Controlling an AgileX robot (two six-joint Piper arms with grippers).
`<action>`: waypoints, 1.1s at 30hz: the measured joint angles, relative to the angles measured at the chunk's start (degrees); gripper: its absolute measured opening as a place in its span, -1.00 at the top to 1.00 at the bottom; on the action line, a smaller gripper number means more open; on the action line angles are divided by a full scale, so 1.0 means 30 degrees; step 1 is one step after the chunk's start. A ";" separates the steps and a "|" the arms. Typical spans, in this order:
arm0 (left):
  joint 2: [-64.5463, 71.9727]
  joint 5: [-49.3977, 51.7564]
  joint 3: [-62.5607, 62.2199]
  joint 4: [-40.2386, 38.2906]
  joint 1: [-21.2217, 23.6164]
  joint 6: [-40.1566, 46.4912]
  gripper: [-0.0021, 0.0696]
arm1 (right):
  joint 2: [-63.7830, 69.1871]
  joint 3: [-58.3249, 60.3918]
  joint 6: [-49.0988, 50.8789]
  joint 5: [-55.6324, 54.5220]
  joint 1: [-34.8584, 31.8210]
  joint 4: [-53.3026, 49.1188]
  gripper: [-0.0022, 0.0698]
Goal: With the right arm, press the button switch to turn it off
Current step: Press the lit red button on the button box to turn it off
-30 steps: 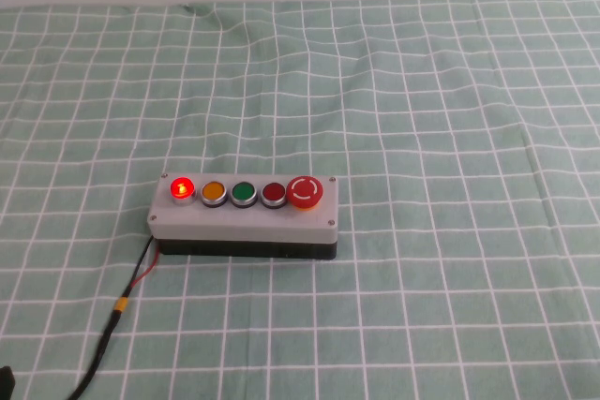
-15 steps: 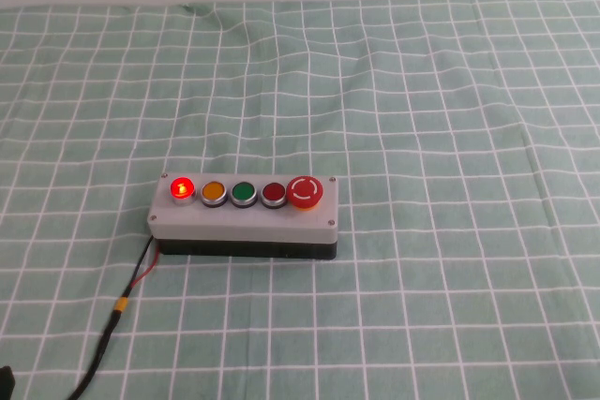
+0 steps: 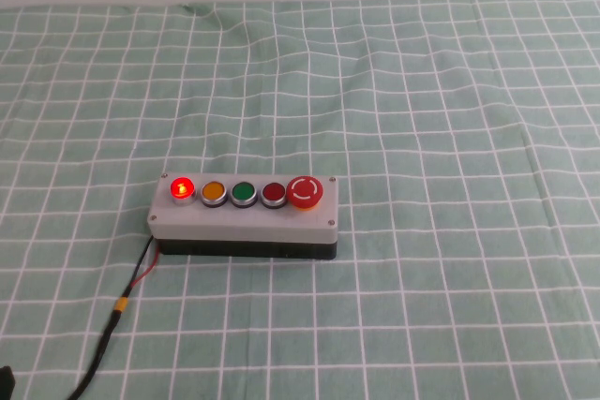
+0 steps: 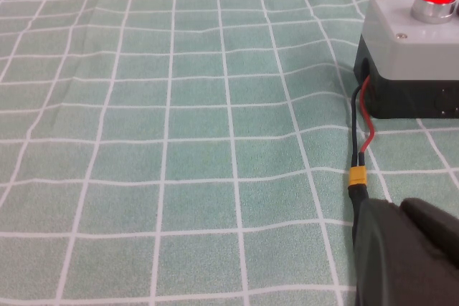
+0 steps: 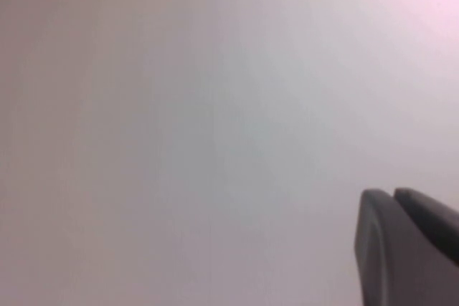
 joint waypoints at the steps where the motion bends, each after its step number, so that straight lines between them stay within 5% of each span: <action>1: 0.0000 0.0000 0.0000 0.0000 0.0000 0.0000 0.95 | 0.0000 0.0000 0.0000 -0.0862 0.0000 0.0000 0.98; 21: 0.0000 0.0000 0.0000 0.0000 0.0000 0.0000 0.95 | -0.0008 -0.2055 0.2611 -0.8412 0.0000 0.0636 0.98; 24: 0.0000 0.0000 0.0000 0.0000 0.0000 0.0000 0.95 | -0.0041 -0.4312 0.3973 -0.5911 0.0000 0.0636 0.98; 33: 0.0000 0.0000 0.0000 0.0000 0.0000 0.0000 0.95 | 0.1657 -1.2302 0.5774 0.9425 0.0000 0.0653 0.98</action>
